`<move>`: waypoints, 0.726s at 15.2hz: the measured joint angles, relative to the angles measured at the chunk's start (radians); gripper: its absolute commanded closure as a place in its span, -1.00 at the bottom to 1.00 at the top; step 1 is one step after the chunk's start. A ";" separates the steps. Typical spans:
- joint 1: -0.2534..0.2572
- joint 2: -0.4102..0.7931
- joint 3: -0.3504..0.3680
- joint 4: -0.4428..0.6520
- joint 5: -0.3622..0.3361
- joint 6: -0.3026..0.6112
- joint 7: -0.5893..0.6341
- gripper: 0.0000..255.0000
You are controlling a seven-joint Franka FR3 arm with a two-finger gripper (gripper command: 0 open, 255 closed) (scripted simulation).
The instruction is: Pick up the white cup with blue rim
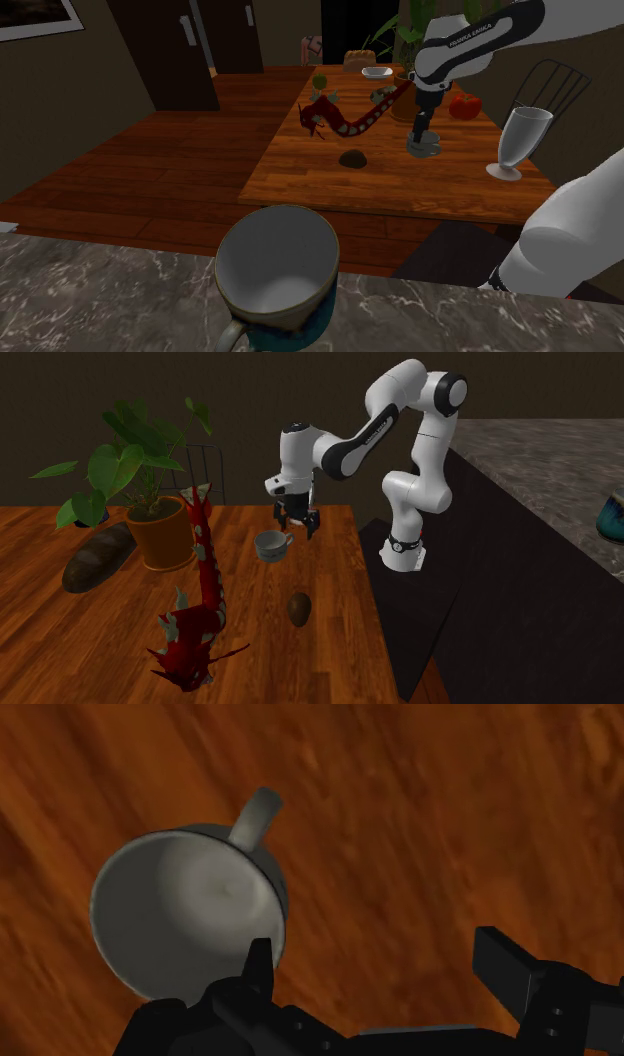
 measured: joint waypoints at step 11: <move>-0.012 0.193 -0.064 0.021 0.047 0.171 -0.110 -1.00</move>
